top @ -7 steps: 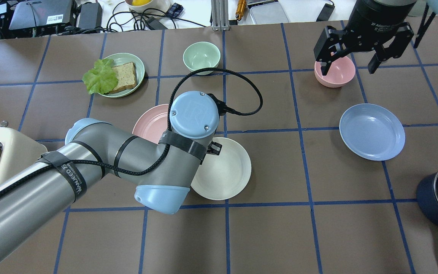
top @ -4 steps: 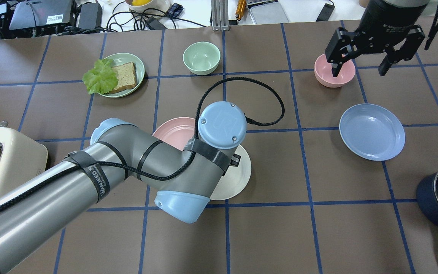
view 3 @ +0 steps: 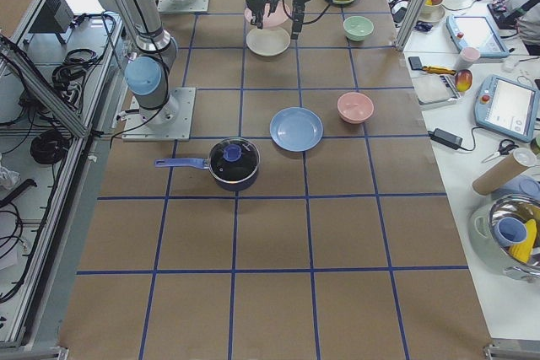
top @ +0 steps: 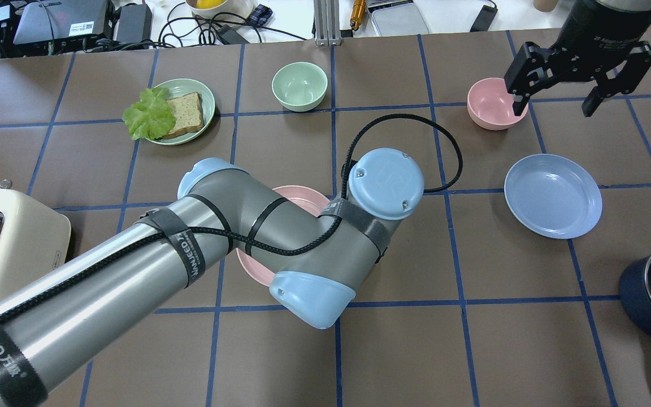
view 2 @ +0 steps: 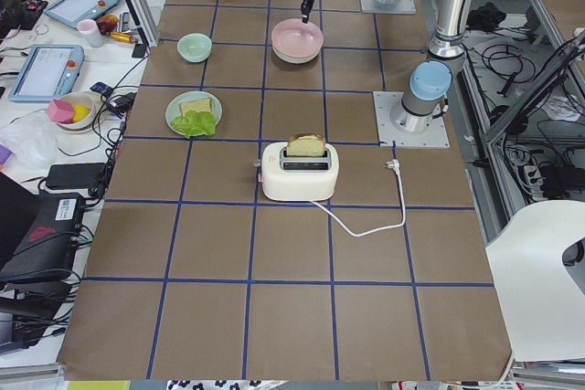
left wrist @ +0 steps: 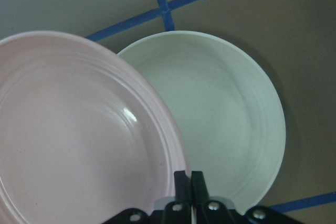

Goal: Stack three plates with pink and blue
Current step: 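Carry the pink plate with the left gripper onto the cream-white plate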

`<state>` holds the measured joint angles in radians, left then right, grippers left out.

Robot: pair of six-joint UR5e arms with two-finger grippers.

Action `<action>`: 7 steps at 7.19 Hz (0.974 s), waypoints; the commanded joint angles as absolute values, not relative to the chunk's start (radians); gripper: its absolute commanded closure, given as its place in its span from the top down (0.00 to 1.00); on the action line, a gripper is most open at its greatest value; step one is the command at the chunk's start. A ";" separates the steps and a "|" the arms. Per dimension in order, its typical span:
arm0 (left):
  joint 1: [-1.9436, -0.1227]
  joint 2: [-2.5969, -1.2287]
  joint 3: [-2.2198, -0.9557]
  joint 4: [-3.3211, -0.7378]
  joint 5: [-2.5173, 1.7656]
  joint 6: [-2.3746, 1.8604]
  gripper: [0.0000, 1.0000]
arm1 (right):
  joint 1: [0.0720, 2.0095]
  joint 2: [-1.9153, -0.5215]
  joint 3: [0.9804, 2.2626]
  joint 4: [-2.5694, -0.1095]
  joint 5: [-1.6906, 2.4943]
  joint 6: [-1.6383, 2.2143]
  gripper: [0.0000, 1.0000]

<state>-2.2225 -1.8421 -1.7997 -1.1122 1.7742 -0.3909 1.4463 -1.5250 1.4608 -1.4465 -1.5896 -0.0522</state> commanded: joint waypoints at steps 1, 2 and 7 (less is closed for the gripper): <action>-2.246 -1.888 -1.773 -1.129 1.753 -0.591 0.00 | 1.436 -1.505 1.457 -1.456 -1.589 -0.071 1.00; -2.256 -1.900 -1.772 -1.121 1.743 -0.612 0.00 | 1.419 -1.493 1.456 -1.456 -1.604 -0.081 1.00; -2.267 -1.989 -1.663 -1.127 1.735 -0.632 0.00 | 1.258 -1.373 1.503 -1.556 -1.608 -0.456 1.00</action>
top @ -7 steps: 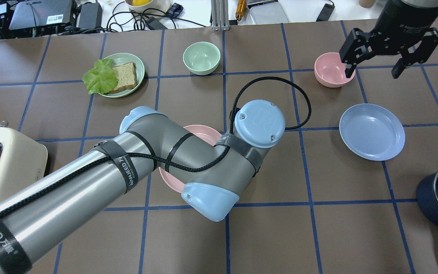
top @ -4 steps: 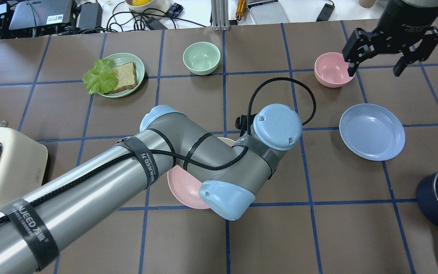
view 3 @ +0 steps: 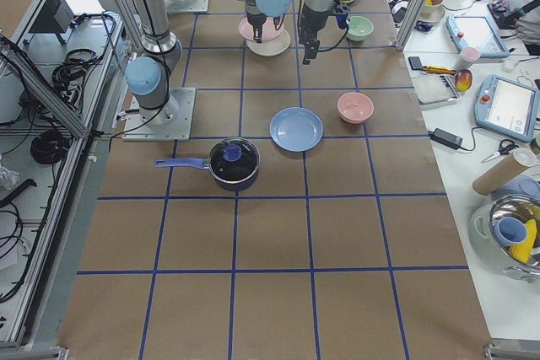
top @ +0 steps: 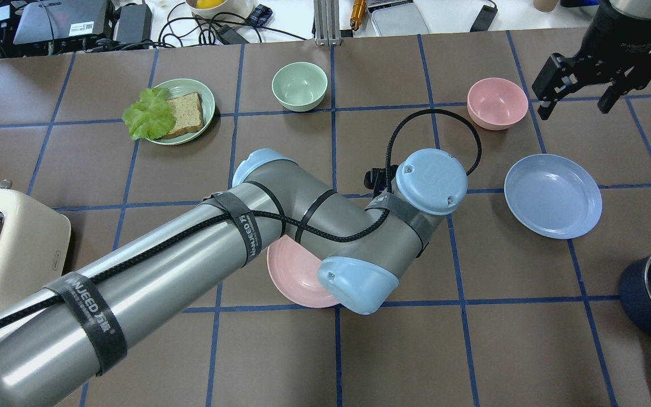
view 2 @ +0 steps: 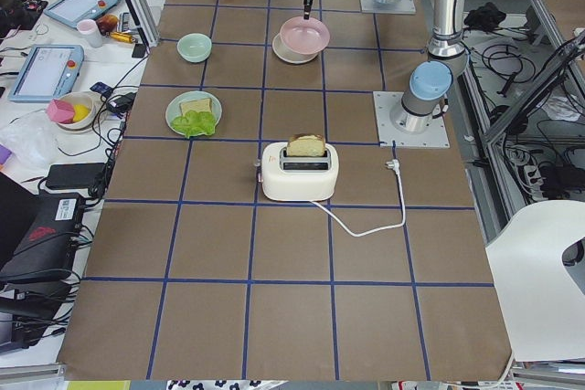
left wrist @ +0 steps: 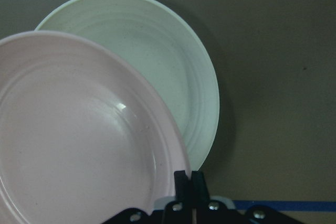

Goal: Stack three plates with pink and blue
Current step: 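Reach the right gripper to the light blue plate and grasp its rim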

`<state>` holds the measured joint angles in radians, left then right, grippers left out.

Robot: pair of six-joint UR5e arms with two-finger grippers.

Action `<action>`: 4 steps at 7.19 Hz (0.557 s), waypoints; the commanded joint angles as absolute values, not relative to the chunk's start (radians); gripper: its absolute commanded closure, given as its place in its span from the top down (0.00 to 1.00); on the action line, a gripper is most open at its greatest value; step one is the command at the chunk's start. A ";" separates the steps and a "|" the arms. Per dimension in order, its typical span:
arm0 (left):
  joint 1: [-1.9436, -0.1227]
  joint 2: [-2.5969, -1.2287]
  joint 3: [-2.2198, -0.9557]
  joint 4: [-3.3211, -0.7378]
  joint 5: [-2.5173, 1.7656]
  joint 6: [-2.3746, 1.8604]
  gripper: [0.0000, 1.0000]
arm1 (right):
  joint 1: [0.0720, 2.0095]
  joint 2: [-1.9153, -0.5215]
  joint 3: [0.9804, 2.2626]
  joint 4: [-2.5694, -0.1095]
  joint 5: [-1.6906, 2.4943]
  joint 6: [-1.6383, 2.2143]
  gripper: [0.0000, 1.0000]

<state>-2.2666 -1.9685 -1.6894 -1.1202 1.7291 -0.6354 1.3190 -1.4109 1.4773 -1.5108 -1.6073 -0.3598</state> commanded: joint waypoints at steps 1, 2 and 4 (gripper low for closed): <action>-2.267 -2.003 -1.661 -1.127 1.739 -0.627 0.00 | 1.208 -1.341 1.532 -1.612 -1.608 -0.507 1.00; -2.267 -2.014 -1.652 -1.129 1.743 -0.623 0.00 | 1.197 -1.303 1.542 -1.678 -1.644 -0.521 1.00; -2.263 -2.017 -1.649 -1.126 1.744 -0.597 0.00 | 1.146 -1.261 1.558 -1.709 -1.646 -0.587 1.00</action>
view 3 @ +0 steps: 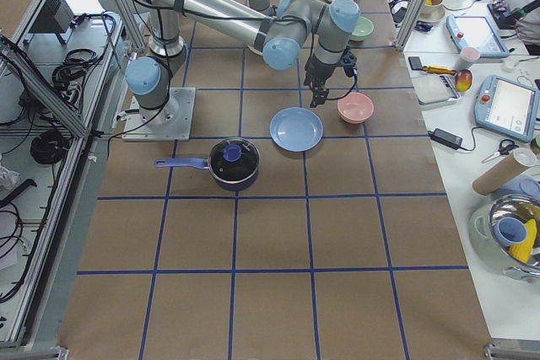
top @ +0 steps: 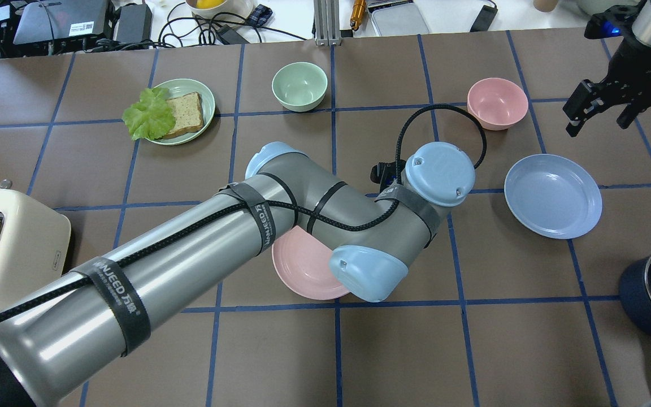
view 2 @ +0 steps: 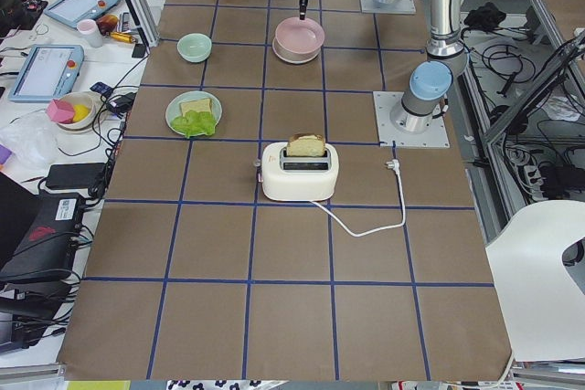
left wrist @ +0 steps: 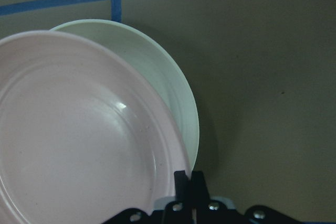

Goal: Stack three plates with pink and blue
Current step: 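Reach the right gripper to the light blue plate and grasp its rim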

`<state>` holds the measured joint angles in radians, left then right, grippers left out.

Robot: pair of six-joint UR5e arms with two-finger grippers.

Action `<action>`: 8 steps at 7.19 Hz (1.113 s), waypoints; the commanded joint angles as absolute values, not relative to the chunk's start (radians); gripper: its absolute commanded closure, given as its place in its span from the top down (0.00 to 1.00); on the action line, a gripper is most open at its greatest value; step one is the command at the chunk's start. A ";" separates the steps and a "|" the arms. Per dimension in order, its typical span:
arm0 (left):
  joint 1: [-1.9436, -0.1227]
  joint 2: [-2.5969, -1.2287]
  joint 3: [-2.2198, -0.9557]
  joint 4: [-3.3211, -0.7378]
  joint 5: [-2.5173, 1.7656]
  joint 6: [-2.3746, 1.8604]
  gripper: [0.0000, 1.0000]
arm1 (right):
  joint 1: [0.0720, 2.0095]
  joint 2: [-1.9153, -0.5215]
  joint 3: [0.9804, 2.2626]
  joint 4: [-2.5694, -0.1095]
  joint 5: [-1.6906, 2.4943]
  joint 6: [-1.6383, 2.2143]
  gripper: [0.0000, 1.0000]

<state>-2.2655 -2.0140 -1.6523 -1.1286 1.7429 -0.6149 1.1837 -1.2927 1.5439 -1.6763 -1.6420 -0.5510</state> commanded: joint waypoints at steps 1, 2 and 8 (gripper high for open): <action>-2.263 -2.023 -1.649 -1.123 1.746 -0.592 0.00 | 1.123 -1.231 1.587 -1.820 -1.649 -0.642 1.00; -2.263 -2.029 -1.651 -1.129 1.749 -0.592 0.00 | 1.112 -1.220 1.604 -1.860 -1.649 -0.661 1.00; -2.263 -2.065 -1.647 -1.117 1.756 -0.592 0.00 | 1.048 -1.151 1.808 -2.133 -1.638 -0.736 0.76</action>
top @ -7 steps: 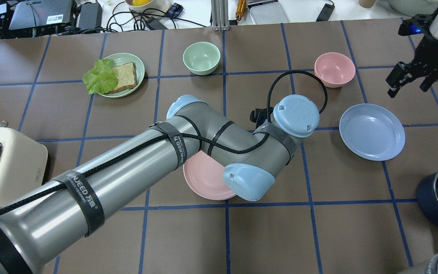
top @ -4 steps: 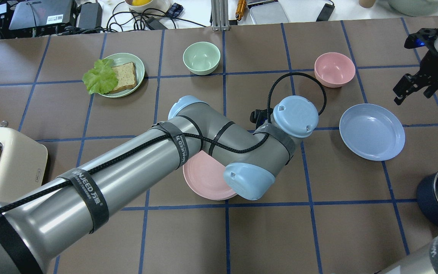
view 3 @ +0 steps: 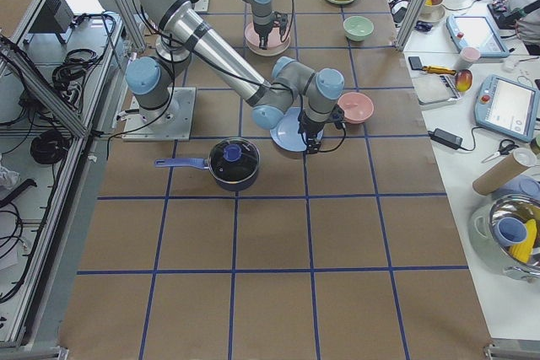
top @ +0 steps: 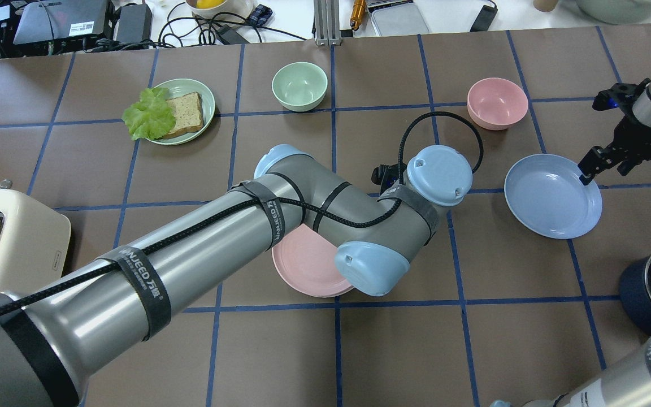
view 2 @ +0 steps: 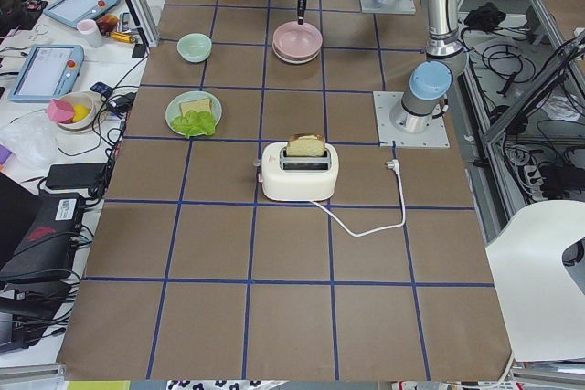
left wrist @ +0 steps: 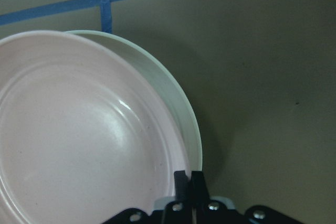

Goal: Stack three plates with pink and blue
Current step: 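Reach the right gripper to the light blue plate and grasp its rim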

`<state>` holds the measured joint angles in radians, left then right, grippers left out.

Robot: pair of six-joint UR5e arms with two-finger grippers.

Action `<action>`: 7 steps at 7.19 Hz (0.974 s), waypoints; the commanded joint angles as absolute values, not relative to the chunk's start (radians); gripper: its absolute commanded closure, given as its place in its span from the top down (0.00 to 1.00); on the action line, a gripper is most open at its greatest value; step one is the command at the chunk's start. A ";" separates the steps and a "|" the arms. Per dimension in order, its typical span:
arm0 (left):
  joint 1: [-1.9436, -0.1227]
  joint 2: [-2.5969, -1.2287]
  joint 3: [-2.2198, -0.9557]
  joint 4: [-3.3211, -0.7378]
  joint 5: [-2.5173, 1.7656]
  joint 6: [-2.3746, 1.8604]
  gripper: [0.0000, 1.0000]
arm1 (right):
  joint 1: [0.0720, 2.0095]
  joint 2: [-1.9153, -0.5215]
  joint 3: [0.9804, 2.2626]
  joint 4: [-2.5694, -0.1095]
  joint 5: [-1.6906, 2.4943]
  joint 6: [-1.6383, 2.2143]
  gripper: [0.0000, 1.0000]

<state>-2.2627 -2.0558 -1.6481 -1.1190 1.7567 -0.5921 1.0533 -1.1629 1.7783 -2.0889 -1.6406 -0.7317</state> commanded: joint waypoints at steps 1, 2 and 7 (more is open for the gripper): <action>-2.263 -2.066 -1.647 -1.115 1.758 -0.592 0.00 | 1.046 -1.140 1.810 -2.137 -1.638 -0.738 0.56; -2.263 -2.066 -1.649 -1.117 1.758 -0.592 0.00 | 1.042 -1.129 1.809 -2.141 -1.637 -0.738 0.46; -2.253 -2.034 -1.640 -1.120 1.746 -0.568 1.00 | 1.008 -1.141 1.790 -2.105 -1.606 -0.741 0.00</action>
<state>-2.2577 -2.0538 -1.6443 -1.1159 1.7487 -0.5858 1.0056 -1.1292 1.7981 -2.1266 -1.6248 -0.7425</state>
